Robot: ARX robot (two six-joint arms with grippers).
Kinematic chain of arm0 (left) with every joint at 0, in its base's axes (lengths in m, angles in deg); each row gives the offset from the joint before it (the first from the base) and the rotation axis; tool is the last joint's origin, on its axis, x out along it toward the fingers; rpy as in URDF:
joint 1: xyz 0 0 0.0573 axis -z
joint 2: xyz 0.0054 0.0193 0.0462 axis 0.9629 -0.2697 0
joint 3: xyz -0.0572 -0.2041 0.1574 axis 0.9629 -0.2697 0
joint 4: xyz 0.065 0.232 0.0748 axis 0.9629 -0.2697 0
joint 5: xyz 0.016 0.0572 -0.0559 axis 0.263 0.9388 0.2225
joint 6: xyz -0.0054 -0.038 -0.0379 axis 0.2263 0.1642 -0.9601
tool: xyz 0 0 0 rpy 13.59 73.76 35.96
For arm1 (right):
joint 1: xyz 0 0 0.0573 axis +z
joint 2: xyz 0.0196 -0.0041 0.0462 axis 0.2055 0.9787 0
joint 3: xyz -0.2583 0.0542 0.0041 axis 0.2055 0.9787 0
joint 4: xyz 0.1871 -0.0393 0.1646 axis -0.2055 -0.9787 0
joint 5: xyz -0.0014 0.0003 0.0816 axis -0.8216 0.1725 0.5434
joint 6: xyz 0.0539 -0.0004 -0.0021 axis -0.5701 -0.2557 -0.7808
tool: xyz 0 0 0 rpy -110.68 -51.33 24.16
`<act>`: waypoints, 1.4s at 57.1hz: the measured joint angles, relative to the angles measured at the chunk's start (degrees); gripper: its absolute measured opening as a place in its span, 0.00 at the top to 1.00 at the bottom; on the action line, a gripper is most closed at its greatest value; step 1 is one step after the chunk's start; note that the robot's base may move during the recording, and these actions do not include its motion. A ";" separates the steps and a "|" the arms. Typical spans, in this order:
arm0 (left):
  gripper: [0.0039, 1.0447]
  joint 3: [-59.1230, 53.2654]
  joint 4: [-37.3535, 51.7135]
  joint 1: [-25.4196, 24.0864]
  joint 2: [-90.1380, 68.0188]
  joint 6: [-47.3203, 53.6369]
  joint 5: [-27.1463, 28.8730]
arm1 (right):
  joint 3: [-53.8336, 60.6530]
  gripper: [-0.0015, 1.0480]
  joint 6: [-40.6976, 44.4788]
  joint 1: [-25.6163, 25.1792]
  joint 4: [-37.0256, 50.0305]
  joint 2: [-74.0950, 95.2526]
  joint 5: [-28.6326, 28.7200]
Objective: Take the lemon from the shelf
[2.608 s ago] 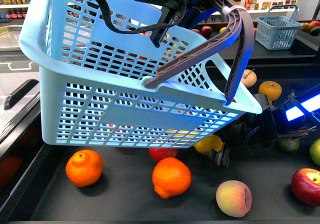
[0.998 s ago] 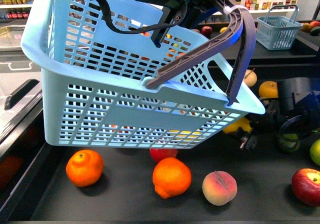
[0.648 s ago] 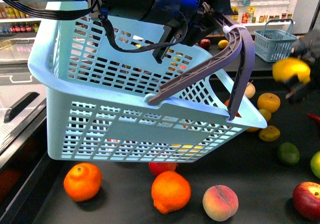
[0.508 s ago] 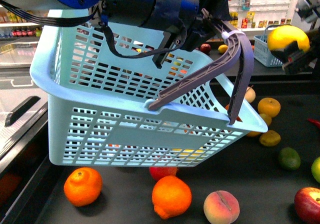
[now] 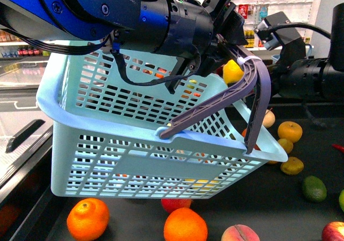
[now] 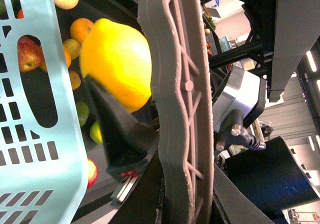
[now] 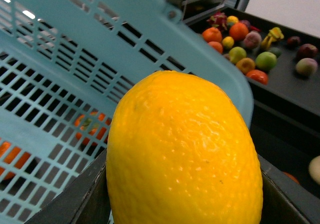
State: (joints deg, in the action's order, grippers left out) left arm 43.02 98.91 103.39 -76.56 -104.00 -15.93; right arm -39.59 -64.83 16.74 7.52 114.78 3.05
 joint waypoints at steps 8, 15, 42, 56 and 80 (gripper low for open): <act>0.89 -0.02 -0.28 -0.13 -0.31 0.15 0.39 | 1.77 0.27 -0.63 2.01 -1.62 -1.05 0.00; 0.89 -0.02 -0.31 -0.15 -0.33 0.17 0.42 | 2.54 0.10 -0.59 2.03 -0.81 -1.92 0.11; 0.89 -0.11 -0.33 -0.11 -0.44 -0.24 0.44 | 6.60 0.07 -6.38 -4.37 1.22 -10.21 -12.37; 0.89 -0.11 -0.33 -0.09 -0.44 -0.24 -0.02 | 23.04 0.07 -12.07 -7.54 -0.20 -29.64 -25.62; 0.89 -0.11 -0.33 -0.11 -0.44 -0.28 0.22 | 48.85 0.07 -19.37 6.45 -21.22 -76.98 -52.85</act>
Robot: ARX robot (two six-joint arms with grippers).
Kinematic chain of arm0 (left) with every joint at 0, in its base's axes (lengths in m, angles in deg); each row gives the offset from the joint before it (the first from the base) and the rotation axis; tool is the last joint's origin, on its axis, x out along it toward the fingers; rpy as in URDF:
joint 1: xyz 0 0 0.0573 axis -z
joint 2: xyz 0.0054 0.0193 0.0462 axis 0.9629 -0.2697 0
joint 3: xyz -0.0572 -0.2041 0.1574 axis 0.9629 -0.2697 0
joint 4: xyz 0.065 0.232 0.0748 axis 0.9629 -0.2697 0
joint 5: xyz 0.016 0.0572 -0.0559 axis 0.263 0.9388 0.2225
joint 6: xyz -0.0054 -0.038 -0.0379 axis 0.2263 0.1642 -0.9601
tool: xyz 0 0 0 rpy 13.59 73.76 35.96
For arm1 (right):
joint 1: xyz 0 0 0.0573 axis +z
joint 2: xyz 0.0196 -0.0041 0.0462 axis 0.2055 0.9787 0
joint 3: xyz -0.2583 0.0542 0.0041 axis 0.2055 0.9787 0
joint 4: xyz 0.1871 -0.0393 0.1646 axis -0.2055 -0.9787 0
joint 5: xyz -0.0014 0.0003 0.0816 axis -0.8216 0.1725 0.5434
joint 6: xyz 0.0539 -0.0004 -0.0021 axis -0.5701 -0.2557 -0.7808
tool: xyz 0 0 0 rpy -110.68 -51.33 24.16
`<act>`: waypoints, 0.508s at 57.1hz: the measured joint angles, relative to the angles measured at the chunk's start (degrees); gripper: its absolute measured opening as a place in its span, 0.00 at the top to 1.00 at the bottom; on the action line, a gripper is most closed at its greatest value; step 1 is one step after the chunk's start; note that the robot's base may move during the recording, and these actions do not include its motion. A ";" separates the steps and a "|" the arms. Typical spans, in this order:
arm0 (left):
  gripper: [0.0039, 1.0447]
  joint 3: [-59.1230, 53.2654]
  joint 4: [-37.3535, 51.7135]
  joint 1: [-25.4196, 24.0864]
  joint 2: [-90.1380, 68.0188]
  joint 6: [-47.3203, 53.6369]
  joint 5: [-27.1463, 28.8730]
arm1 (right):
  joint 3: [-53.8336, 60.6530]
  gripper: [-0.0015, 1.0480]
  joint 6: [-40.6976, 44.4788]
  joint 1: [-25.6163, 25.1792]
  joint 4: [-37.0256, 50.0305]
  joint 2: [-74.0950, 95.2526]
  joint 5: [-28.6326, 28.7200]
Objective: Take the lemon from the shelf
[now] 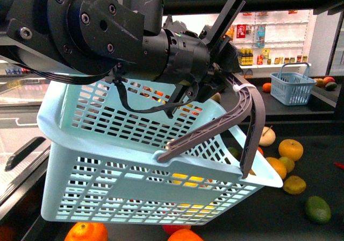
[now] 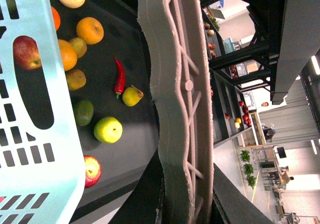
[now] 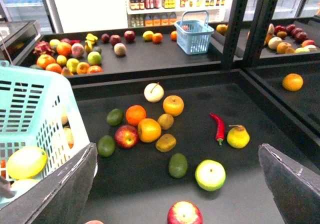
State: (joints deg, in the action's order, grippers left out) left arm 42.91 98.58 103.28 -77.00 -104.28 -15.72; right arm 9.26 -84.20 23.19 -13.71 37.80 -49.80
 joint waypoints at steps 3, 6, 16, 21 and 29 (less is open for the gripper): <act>0.89 0.00 0.00 0.00 0.00 0.00 -0.02 | 1.60 0.07 0.13 2.25 -1.09 -3.37 -3.21; 0.89 0.00 0.00 0.00 0.00 0.02 -0.04 | 3.72 0.13 1.01 2.27 -1.27 -7.43 2.80; 0.89 0.00 0.00 0.09 0.00 0.00 -0.26 | 11.91 0.40 2.49 2.12 -5.73 -19.76 15.08; 0.89 0.00 0.00 0.09 0.00 -0.09 -0.02 | 14.93 0.57 2.71 -0.42 -9.22 -26.56 17.94; 0.89 0.00 0.00 0.09 0.00 0.04 0.15 | 16.48 0.82 2.86 -8.15 -16.33 -36.06 27.02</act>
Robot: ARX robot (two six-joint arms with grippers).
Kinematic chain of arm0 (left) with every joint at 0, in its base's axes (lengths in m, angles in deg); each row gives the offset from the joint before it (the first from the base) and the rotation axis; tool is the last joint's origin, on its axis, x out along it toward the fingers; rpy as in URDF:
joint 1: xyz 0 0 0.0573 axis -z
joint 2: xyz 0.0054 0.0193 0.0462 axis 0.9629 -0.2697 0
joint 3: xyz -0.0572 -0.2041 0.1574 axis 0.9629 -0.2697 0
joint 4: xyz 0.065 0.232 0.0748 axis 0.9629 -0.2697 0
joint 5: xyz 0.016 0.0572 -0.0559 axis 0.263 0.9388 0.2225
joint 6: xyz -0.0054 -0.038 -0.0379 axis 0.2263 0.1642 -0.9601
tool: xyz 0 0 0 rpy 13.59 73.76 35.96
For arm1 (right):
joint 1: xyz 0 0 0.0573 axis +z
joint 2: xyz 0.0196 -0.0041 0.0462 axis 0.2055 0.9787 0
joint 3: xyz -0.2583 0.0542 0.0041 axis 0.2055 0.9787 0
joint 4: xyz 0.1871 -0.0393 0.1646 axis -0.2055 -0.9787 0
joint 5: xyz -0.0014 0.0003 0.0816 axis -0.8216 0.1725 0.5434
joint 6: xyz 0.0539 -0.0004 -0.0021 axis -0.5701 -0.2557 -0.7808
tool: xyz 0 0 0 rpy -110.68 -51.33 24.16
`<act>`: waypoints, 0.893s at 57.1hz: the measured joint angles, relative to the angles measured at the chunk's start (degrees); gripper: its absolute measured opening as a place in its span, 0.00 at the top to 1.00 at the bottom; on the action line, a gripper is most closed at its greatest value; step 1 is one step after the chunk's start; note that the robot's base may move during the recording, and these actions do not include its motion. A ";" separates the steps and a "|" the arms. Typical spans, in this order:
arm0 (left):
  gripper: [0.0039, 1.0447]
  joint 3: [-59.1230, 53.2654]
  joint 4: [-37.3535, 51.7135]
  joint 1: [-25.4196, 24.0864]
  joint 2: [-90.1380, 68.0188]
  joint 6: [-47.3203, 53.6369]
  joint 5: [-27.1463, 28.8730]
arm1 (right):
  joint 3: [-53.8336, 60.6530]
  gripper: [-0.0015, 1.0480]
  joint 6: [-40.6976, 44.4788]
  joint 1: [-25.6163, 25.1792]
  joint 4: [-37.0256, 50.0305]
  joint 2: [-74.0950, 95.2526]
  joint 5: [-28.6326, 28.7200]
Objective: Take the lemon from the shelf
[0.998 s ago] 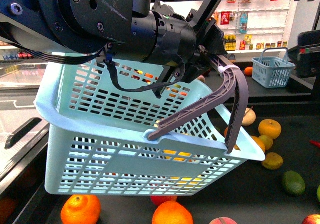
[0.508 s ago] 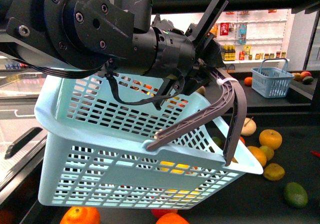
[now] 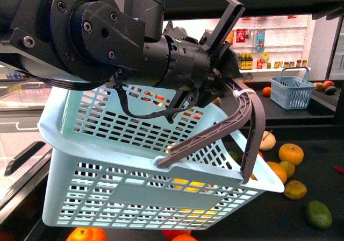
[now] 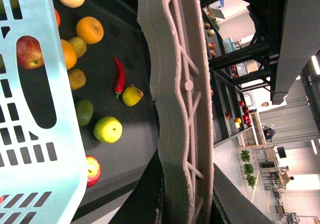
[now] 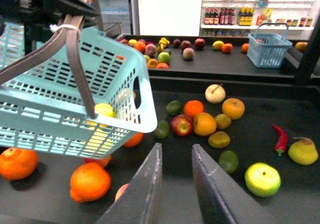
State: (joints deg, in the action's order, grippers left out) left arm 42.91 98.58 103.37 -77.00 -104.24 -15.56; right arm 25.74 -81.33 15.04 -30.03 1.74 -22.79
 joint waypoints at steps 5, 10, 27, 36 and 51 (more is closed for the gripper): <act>0.89 0.00 0.00 0.02 0.00 -0.07 -0.42 | 1.25 0.96 0.00 -2.69 -0.22 -1.95 0.87; 0.89 0.00 0.00 0.02 0.00 -0.04 -0.31 | 1.27 0.97 0.07 -2.80 -0.17 -2.16 1.18; 0.89 0.00 0.00 0.02 0.00 -0.04 -0.17 | 1.27 0.97 0.07 -2.91 -0.15 -2.27 1.16; 0.89 0.00 0.00 0.02 0.00 -0.02 -0.20 | 1.27 0.97 0.07 -2.95 -0.15 -2.27 1.16; 0.89 0.00 0.00 0.02 0.00 -0.04 -0.20 | 1.27 0.77 0.09 -2.95 -0.15 -2.27 1.16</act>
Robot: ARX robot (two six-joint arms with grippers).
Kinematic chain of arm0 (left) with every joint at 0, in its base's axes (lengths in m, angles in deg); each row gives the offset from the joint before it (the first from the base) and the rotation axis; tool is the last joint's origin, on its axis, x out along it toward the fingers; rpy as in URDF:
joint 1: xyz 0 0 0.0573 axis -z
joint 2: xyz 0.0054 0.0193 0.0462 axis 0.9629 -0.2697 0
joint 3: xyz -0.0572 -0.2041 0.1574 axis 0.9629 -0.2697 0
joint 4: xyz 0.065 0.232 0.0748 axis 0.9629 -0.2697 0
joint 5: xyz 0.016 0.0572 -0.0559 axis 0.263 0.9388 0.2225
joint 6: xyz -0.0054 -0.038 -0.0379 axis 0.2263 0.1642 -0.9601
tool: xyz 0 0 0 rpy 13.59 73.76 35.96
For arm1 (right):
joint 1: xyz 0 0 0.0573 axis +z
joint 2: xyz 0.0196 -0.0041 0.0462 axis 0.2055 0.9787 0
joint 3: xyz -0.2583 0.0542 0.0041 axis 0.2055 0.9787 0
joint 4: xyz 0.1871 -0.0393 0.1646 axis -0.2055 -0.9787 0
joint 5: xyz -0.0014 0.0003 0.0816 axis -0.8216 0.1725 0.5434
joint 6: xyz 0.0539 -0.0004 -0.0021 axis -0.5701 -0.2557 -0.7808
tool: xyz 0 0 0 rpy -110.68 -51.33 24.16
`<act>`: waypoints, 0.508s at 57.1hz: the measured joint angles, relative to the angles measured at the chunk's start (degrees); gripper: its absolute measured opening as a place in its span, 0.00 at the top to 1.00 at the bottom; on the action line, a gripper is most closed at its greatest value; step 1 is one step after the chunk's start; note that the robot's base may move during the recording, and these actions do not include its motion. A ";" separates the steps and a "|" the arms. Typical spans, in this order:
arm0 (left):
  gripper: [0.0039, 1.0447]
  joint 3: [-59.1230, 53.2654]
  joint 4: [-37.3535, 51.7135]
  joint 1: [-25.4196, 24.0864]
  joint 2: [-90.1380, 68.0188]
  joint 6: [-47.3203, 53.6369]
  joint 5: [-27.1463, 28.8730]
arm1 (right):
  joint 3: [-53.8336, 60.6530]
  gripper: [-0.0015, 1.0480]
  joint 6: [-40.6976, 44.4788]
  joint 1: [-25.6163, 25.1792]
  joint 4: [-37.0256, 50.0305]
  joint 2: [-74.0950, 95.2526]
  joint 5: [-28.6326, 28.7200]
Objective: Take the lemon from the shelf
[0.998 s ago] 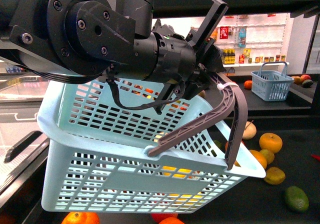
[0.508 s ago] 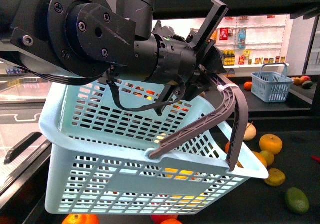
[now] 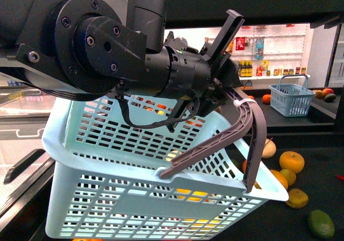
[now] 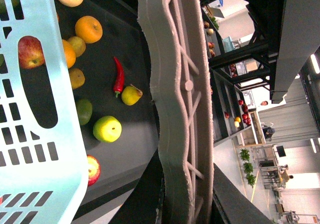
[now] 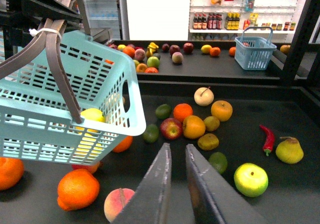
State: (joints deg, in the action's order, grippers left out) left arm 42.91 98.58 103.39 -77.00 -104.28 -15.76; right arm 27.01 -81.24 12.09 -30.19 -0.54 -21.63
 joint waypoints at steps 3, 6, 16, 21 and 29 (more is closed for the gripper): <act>0.89 0.00 0.00 0.00 0.00 0.00 0.00 | 0.00 0.67 0.00 0.00 0.00 0.00 0.00; 0.89 0.00 0.00 0.00 0.00 0.00 0.02 | 0.00 0.59 0.00 0.00 0.00 0.00 0.00; 0.89 0.02 -2.34 0.57 0.11 3.13 10.01 | 0.00 0.26 0.00 -0.02 0.00 -0.04 0.02; 0.89 -0.02 -1.92 -0.37 0.57 3.21 11.72 | 0.00 0.10 0.00 -0.02 0.00 -0.04 0.00; 0.89 -3.61 3.85 -5.27 5.14 -0.35 18.36 | 0.00 0.07 -0.02 -0.04 0.00 -0.07 0.00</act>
State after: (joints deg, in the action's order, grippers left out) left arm 39.31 102.43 98.12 -71.86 -104.63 2.60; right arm 27.01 -81.27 12.04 -30.19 -0.60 -21.63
